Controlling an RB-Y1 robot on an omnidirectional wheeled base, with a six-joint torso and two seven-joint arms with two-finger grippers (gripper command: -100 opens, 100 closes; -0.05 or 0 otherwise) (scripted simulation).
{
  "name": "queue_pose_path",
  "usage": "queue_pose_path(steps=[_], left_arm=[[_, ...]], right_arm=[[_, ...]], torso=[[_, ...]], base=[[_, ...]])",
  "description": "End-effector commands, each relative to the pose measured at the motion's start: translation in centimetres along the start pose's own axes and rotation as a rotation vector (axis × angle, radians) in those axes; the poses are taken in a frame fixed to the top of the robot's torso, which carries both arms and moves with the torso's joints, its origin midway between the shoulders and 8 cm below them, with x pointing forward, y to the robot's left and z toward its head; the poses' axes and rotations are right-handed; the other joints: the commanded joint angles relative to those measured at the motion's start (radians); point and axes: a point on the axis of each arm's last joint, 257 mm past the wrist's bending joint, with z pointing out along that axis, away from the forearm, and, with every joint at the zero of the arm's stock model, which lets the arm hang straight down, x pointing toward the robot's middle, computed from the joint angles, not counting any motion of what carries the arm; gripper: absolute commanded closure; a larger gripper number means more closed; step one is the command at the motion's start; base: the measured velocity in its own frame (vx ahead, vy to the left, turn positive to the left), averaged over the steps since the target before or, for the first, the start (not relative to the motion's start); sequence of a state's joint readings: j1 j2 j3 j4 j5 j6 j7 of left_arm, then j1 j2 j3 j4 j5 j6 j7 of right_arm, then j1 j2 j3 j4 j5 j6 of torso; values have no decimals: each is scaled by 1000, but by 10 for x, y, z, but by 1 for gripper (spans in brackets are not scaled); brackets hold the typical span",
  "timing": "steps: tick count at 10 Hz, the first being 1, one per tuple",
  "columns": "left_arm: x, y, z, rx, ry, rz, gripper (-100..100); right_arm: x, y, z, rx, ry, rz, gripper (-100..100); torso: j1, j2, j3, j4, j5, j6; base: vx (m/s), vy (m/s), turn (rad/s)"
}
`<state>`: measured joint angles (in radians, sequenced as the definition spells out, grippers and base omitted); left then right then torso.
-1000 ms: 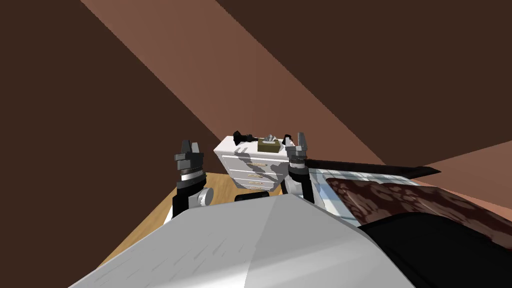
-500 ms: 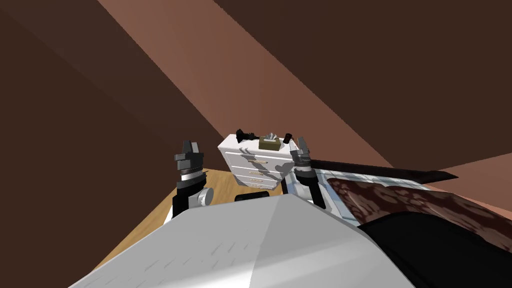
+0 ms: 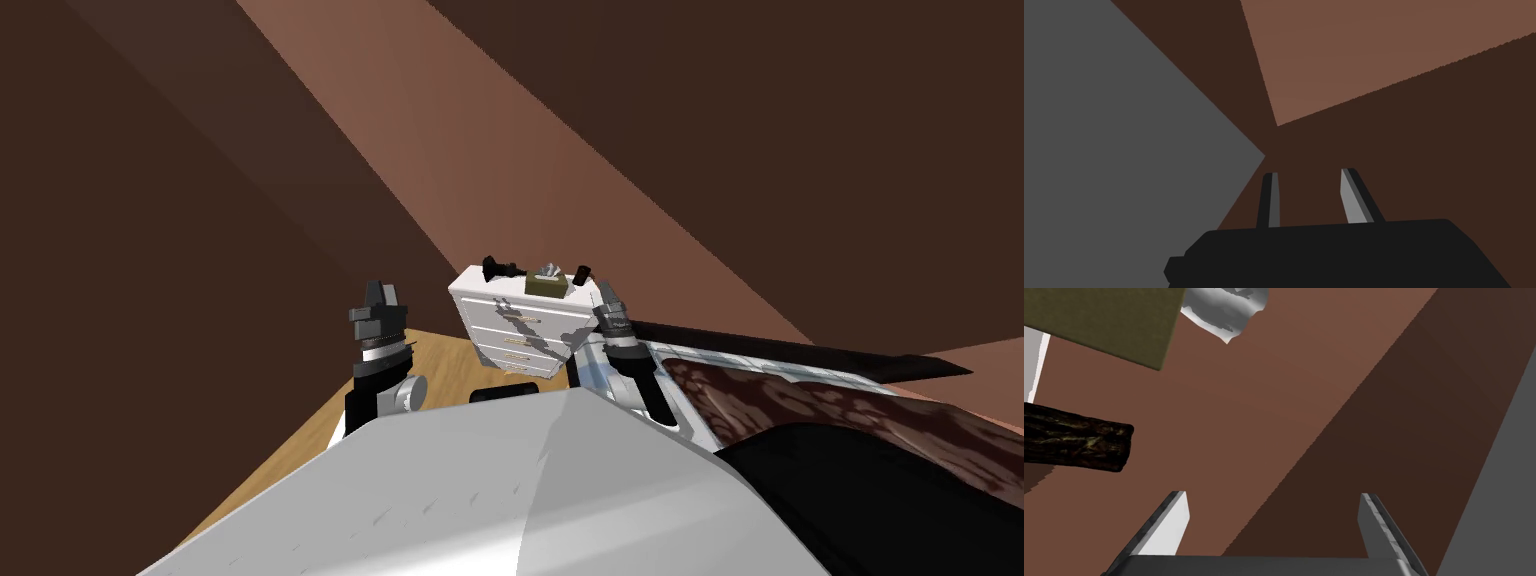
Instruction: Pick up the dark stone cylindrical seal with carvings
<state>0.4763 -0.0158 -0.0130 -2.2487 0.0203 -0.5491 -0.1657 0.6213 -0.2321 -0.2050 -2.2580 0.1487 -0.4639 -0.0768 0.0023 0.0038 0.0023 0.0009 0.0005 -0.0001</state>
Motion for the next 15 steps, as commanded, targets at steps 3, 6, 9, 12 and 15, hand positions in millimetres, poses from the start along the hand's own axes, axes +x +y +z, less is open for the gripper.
queue_pose_path(steps=[3,6,9,12,15], left_arm=[[0,0,0,0,0,0,0],[0,0,0,0,0,0,0],[0,0,0,0,0,0,0],[0,0,0,0,0,0,0],[0,0,0,0,0,0,0]], right_arm=[[-35,-56,-21,175,35,-220,-100],[-61,-84,-35,278,52,-349,-100],[-92,-111,-51,384,64,-478,-100],[-145,-145,-75,538,71,-664,-100],[-184,-164,-93,647,65,-777,-100]], torso=[[3,0,0,0,1,0],[2,-1,-1,0,1,0],[1,-3,-2,-1,0,0],[5,-2,-1,0,1,0],[3,-3,-2,-1,1,0]], base=[[-61,95,165],[-31,82,100],[-9,74,107],[-16,130,164],[1,105,98]])
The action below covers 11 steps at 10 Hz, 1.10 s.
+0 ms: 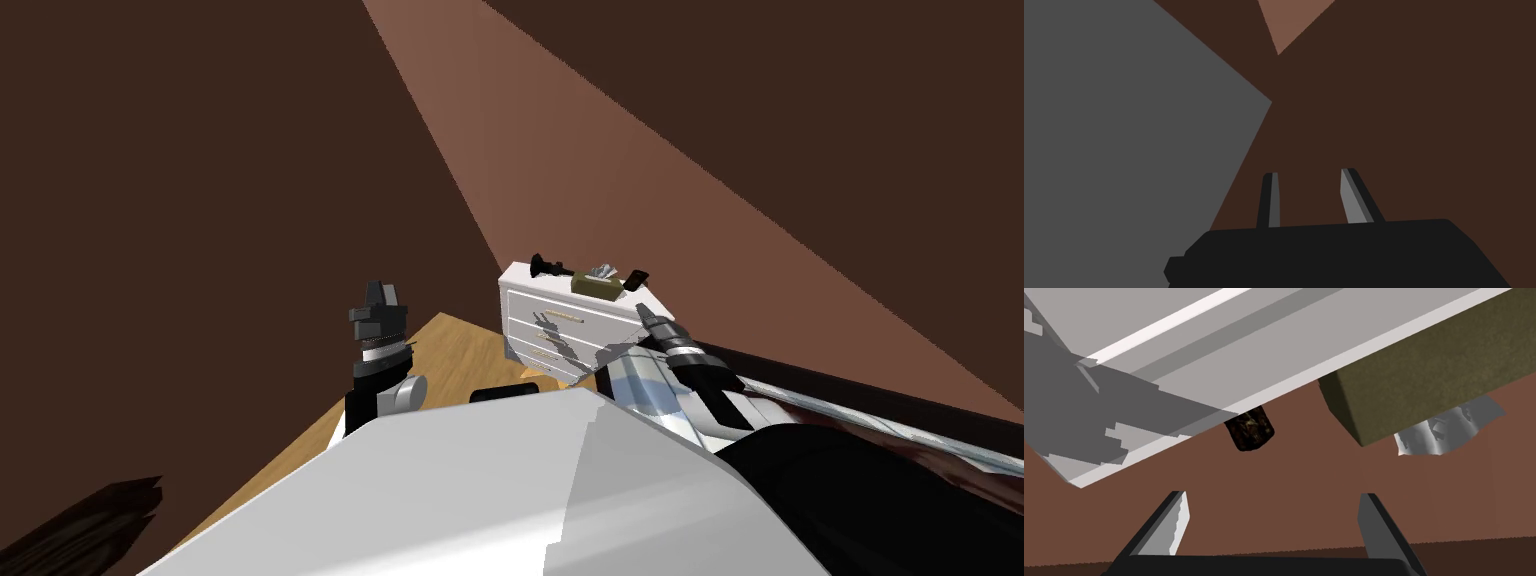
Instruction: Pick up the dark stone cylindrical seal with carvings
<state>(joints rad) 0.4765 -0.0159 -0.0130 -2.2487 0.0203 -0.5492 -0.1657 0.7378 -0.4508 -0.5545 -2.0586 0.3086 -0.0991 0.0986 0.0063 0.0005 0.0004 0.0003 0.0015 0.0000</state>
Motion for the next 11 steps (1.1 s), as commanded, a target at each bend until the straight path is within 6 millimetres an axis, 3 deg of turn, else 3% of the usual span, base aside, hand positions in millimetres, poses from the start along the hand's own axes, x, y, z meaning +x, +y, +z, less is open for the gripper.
queue_pose_path(steps=[1,4,5,8,9,11], left_arm=[[0,0,0,0,0,0,0],[0,0,0,0,0,0,0],[0,0,0,0,0,0,0],[0,0,0,0,0,0,0],[0,0,0,0,0,0,0],[0,0,0,0,0,0,0]], right_arm=[[-4,-15,2,40,0,-34,-100],[-27,-75,1,193,-1,-174,-100],[-27,-75,1,194,0,-174,-100],[-50,-121,-2,319,-3,-284,-100],[-50,-122,-3,322,-3,-284,-100],[-64,-144,-3,389,-8,-341,-100]], torso=[[0,0,0,0,0,0],[-1,-2,-1,0,0,0],[-1,-2,-1,-1,0,0],[-3,-2,-1,-1,-1,0],[-3,-4,-2,-1,-1,0],[-5,-3,-2,-1,-1,0]], base=[[13,83,31],[31,97,110],[26,66,35],[48,66,99],[55,33,18],[58,27,60]])
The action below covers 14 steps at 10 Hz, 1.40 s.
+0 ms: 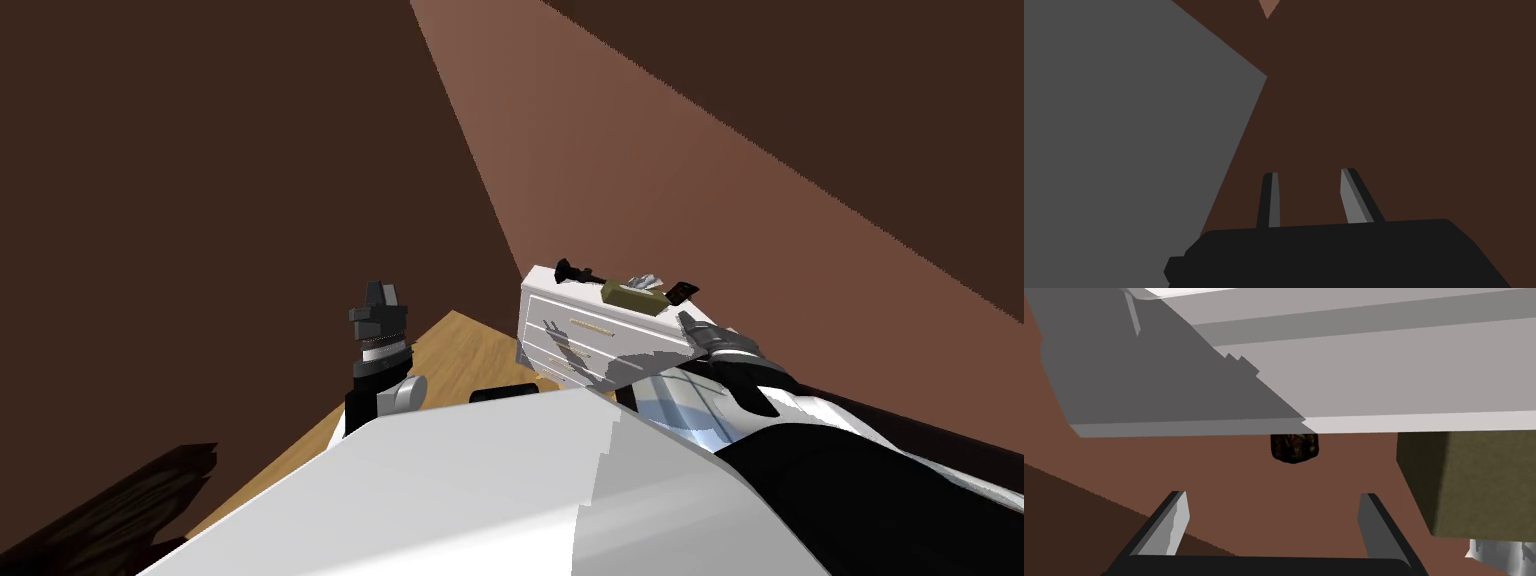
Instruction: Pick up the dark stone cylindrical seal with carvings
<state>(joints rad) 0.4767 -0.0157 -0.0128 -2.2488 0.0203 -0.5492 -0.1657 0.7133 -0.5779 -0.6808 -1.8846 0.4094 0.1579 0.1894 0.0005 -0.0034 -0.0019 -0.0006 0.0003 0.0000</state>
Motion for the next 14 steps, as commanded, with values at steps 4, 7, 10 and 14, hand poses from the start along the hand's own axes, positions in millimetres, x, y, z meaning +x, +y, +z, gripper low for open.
queue_pose_path(steps=[4,7,10,14], left_arm=[[0,0,0,0,0,0,0],[0,0,0,0,0,0,0],[0,0,0,0,0,0,0],[0,0,0,0,0,0,0]], right_arm=[[-18,-43,18,132,-14,-99,-100],[-14,-52,25,168,-4,-113,-100],[-11,-46,38,162,-6,-117,-100],[-3,-49,62,189,-3,-97,-100]], torso=[[-1,-3,-2,-1,0,0],[-6,-8,-5,-2,-1,0],[-3,2,1,0,-1,1],[-1,13,8,3,-1,1]], base=[[106,1,54],[165,-79,45],[-4,-33,41],[-114,5,55]])
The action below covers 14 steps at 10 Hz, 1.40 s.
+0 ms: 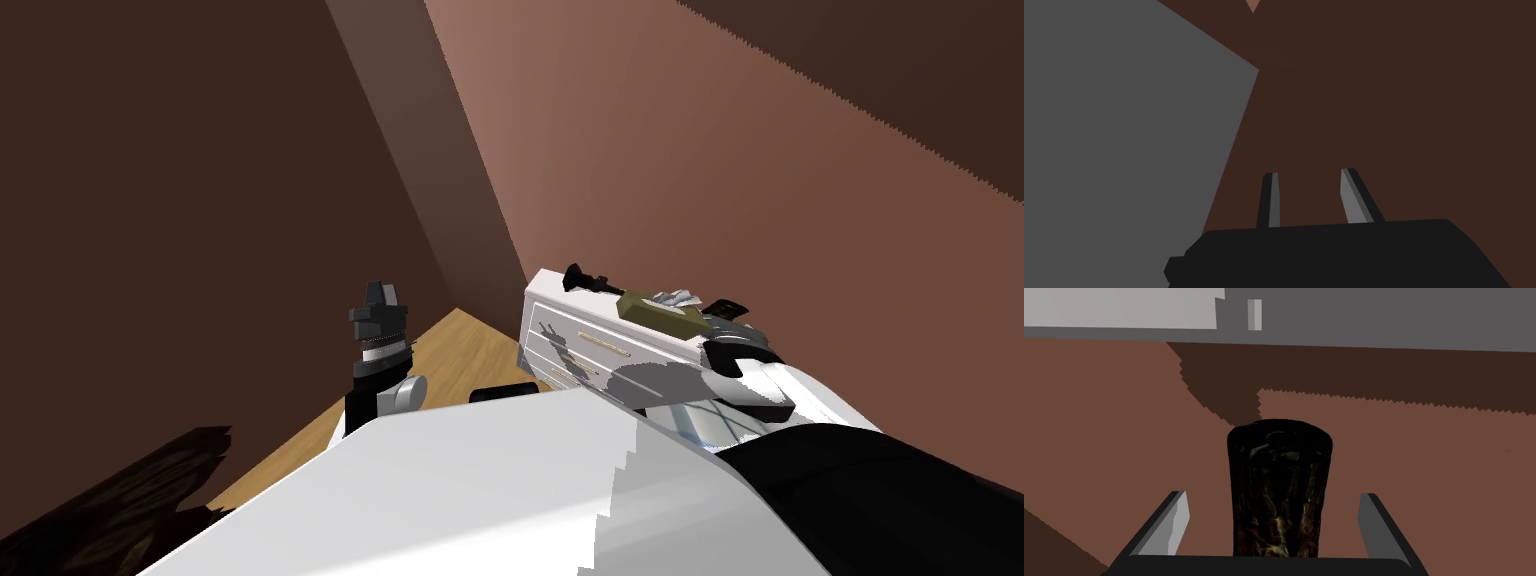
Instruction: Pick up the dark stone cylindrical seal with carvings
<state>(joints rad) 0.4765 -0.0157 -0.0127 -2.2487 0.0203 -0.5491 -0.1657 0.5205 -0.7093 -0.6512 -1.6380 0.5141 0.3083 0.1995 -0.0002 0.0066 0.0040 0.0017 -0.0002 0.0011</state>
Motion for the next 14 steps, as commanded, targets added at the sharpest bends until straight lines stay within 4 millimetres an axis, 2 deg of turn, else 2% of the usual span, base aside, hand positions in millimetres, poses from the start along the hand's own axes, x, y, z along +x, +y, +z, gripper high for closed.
queue_pose_path(steps=[1,3,4,6,7,8,9,11,12,14], left_arm=[[0,0,0,0,0,0,0],[0,0,0,0,0,0,0],[0,0,0,0,0,0,0],[0,0,0,0,0,0,0],[0,0,0,0,0,0,0],[0,0,0,0,0,0,0],[0,0,0,0,0,0,0],[0,0,0,0,0,0,0],[0,0,0,0,0,0,0],[0,0,0,0,0,0,0]], right_arm=[[1,9,13,0,0,-14,-100],[5,8,21,17,2,9,-100],[3,16,33,15,-2,-6,-100],[6,14,38,30,4,11,-100],[0,25,49,23,-6,-7,-100],[5,22,55,41,1,12,-100],[-1,29,64,39,-6,-12,-100],[4,27,71,59,4,9,-100],[-5,35,80,55,-9,-14,-100],[0,32,87,75,2,6,-100]], torso=[[0,0,0,0,0,0],[0,0,0,0,0,-1],[-1,-2,-1,0,-1,0],[-3,0,0,0,-1,-1],[-3,-3,-2,-1,-1,-1],[-2,-2,-2,-1,-1,-3],[-3,-4,-2,-1,-1,-3],[-4,-5,-3,-1,-1,-4],[-5,-7,-4,-1,-1,-4],[-4,-5,-3,-1,-1,-4]], base=[[-79,5,93],[-78,14,32],[-115,1,106],[-76,4,23],[-103,27,96],[-107,20,63],[-115,20,117],[-81,2,19],[-102,-2,108],[-79,9,26]])
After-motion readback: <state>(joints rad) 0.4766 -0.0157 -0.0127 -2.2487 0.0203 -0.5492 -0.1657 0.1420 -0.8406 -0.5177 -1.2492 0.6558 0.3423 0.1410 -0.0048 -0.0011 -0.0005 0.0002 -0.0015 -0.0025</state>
